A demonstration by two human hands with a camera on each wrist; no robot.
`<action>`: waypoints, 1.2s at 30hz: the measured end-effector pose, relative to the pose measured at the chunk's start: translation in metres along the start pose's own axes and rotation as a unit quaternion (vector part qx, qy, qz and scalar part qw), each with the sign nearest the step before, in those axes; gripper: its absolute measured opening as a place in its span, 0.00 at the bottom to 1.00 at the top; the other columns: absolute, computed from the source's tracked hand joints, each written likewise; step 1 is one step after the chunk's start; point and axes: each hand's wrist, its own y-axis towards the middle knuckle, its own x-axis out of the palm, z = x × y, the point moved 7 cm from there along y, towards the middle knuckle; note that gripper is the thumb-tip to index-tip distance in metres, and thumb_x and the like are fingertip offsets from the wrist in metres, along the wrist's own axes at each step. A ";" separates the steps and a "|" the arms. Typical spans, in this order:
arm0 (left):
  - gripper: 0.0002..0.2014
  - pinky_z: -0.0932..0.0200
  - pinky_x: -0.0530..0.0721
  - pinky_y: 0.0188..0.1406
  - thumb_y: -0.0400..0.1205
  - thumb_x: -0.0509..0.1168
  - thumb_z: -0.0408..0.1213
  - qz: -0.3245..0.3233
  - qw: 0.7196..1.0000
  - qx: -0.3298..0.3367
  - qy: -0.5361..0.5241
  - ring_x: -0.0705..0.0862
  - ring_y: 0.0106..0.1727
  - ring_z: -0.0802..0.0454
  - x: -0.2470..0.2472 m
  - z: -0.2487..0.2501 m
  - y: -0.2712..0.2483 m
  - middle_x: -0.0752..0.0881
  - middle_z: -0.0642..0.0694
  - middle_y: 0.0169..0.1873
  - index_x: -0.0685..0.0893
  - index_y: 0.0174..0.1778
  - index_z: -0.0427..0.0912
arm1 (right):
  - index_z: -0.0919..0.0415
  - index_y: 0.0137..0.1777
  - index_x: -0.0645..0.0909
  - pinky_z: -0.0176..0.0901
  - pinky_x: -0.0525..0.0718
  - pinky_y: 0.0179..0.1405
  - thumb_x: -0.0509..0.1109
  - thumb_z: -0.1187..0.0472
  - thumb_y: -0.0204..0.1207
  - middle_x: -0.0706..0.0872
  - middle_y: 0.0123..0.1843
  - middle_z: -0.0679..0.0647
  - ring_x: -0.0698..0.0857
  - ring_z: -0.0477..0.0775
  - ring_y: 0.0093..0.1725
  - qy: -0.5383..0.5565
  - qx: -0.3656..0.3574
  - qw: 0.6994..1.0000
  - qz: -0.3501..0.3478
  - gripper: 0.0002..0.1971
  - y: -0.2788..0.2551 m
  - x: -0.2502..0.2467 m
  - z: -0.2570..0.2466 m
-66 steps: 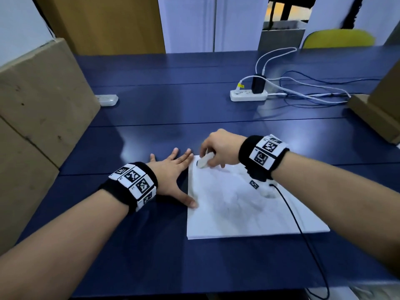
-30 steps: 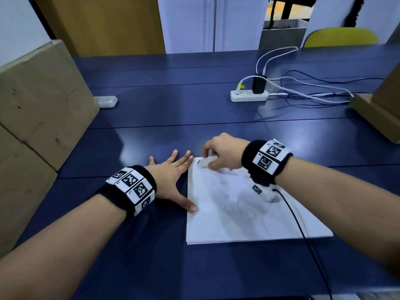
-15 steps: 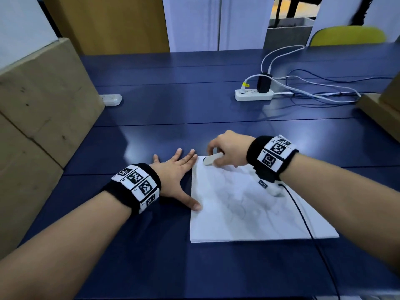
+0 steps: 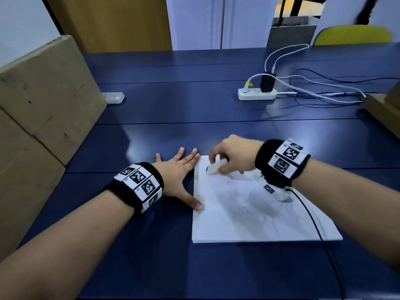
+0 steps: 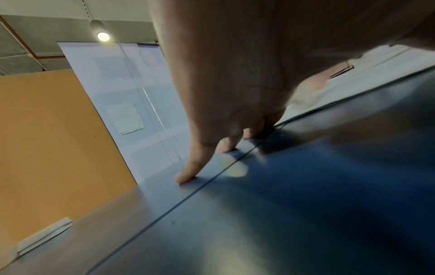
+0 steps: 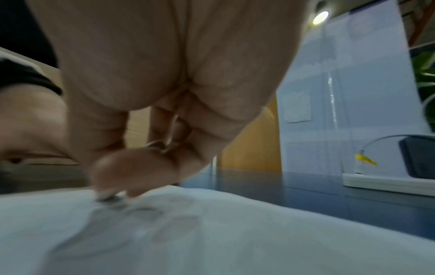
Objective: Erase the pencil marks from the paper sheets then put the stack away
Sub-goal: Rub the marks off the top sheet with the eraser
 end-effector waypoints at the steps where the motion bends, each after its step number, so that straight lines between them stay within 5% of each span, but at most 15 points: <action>1: 0.74 0.15 0.45 0.73 0.52 0.63 0.85 0.000 1.000 0.000 0.000 0.28 0.83 0.54 0.000 0.000 0.000 0.27 0.64 0.81 0.30 0.84 0.54 | 0.49 0.52 0.86 0.45 0.89 0.35 0.75 0.54 0.72 0.87 0.33 0.47 0.88 0.53 0.24 0.005 -0.018 0.999 -0.039 0.09 -0.006 0.009 -0.006; 4: 0.74 0.16 0.45 0.73 0.53 0.64 0.85 -0.001 1.000 0.001 -0.003 0.28 0.83 0.54 0.000 0.001 -0.001 0.27 0.64 0.81 0.30 0.84 0.53 | 0.46 0.50 0.85 0.42 0.88 0.38 0.77 0.52 0.72 0.88 0.30 0.43 0.88 0.52 0.23 0.015 -0.037 0.995 -0.095 0.08 -0.013 0.020 -0.013; 9: 0.74 0.15 0.43 0.73 0.52 0.64 0.85 0.000 1.000 0.002 -0.009 0.27 0.83 0.55 0.001 0.001 -0.001 0.28 0.64 0.81 0.30 0.84 0.54 | 0.50 0.52 0.84 0.52 0.91 0.37 0.73 0.54 0.75 0.88 0.38 0.48 0.89 0.58 0.25 -0.015 0.034 0.998 0.049 0.07 0.008 -0.010 0.009; 15: 0.75 0.16 0.44 0.74 0.51 0.63 0.86 -0.003 1.000 0.005 -0.003 0.26 0.82 0.55 0.002 0.000 0.002 0.26 0.64 0.81 0.29 0.84 0.55 | 0.45 0.51 0.85 0.48 0.89 0.42 0.76 0.48 0.71 0.87 0.34 0.45 0.88 0.51 0.23 0.016 -0.036 0.993 -0.108 0.10 -0.014 0.026 -0.015; 22: 0.74 0.16 0.43 0.73 0.52 0.63 0.85 -0.003 1.000 0.004 -0.008 0.27 0.83 0.54 0.000 0.002 -0.001 0.27 0.64 0.80 0.29 0.84 0.55 | 0.49 0.53 0.83 0.54 0.91 0.33 0.73 0.53 0.75 0.88 0.43 0.49 0.89 0.59 0.28 -0.039 0.034 0.998 0.038 0.08 0.009 -0.011 0.014; 28: 0.74 0.16 0.46 0.73 0.52 0.63 0.85 0.003 1.000 0.001 0.001 0.28 0.83 0.54 0.001 0.000 0.000 0.28 0.64 0.81 0.30 0.84 0.54 | 0.45 0.51 0.85 0.45 0.87 0.35 0.76 0.47 0.70 0.84 0.29 0.44 0.85 0.53 0.23 -0.002 -0.049 0.993 -0.105 0.11 -0.013 0.021 -0.017; 33: 0.74 0.15 0.46 0.73 0.51 0.62 0.86 0.006 1.000 0.001 -0.003 0.28 0.83 0.54 0.000 0.000 -0.001 0.28 0.64 0.81 0.30 0.84 0.55 | 0.48 0.54 0.84 0.51 0.87 0.48 0.74 0.52 0.74 0.80 0.35 0.41 0.82 0.53 0.43 -0.059 0.020 0.997 0.052 0.10 0.013 -0.011 0.010; 36: 0.75 0.15 0.45 0.72 0.51 0.62 0.86 0.005 1.000 0.000 0.000 0.28 0.83 0.54 0.000 0.000 0.000 0.28 0.64 0.81 0.30 0.84 0.54 | 0.47 0.52 0.85 0.50 0.88 0.45 0.75 0.50 0.72 0.83 0.32 0.43 0.85 0.49 0.32 -0.024 0.003 1.000 0.016 0.10 0.004 -0.003 0.009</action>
